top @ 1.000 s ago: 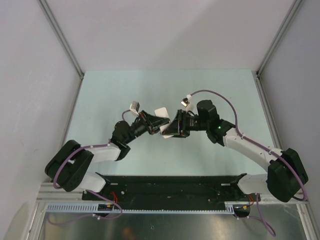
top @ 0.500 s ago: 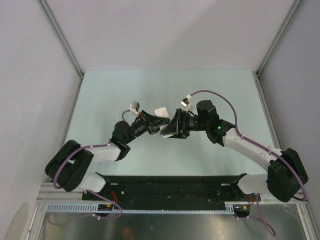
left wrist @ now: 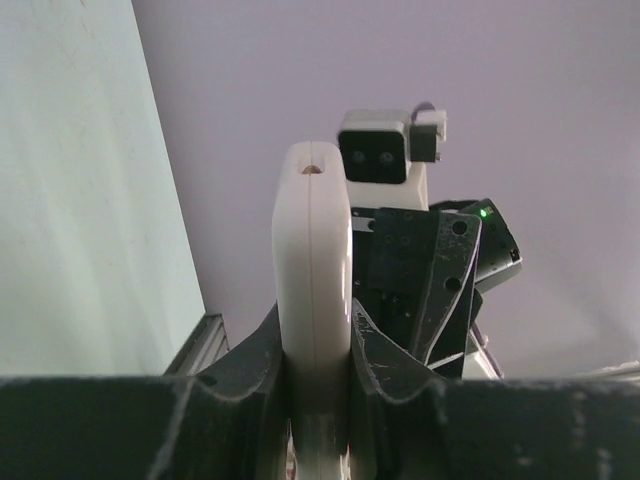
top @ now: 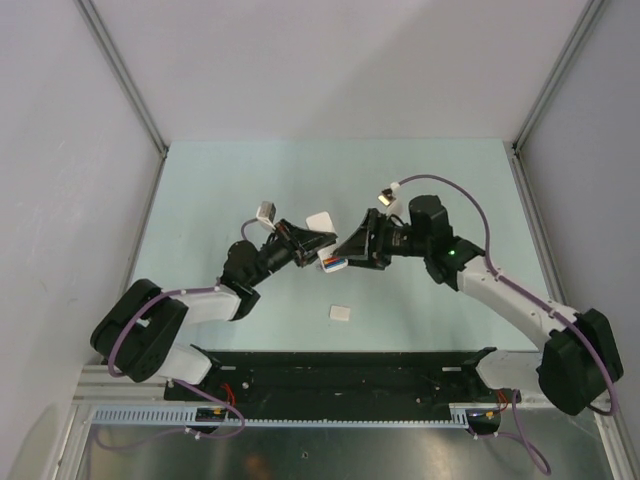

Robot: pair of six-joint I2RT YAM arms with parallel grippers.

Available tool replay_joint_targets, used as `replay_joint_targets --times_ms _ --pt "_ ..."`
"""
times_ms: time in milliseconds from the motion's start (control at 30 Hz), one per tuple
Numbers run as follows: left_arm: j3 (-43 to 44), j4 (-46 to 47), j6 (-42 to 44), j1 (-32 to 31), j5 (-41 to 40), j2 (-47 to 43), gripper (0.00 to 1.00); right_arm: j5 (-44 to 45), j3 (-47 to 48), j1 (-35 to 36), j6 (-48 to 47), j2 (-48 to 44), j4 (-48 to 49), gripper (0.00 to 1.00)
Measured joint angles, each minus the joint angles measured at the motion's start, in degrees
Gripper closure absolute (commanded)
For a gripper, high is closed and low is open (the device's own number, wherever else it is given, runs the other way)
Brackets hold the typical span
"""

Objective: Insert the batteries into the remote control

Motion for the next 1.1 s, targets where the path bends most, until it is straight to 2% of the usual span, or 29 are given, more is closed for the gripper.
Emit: replay_joint_targets --times_ms 167,333,467,667,833,1100 --pt "-0.4 0.4 1.0 3.0 -0.7 0.6 1.00 4.9 0.3 -1.8 -6.2 -6.0 -7.9 0.33" --pt "-2.8 0.5 2.2 6.7 -1.0 0.2 1.00 17.4 1.1 3.5 -11.2 -7.6 -18.1 0.37" --pt "-6.7 -0.2 3.2 8.9 -1.8 -4.3 1.00 30.7 2.1 11.8 -9.8 -1.3 -25.2 0.34" --pt "-11.9 -5.0 6.4 9.8 -4.4 -17.4 1.00 45.0 2.7 17.0 -4.0 6.4 -32.2 0.28" --pt "-13.7 -13.2 9.7 9.9 -8.4 -28.9 1.00 50.3 7.2 19.9 -0.7 13.6 -34.3 0.26" --pt "-15.4 -21.7 11.1 9.5 -12.1 -31.1 1.00 52.3 14.9 24.9 3.4 23.4 -35.9 0.18"
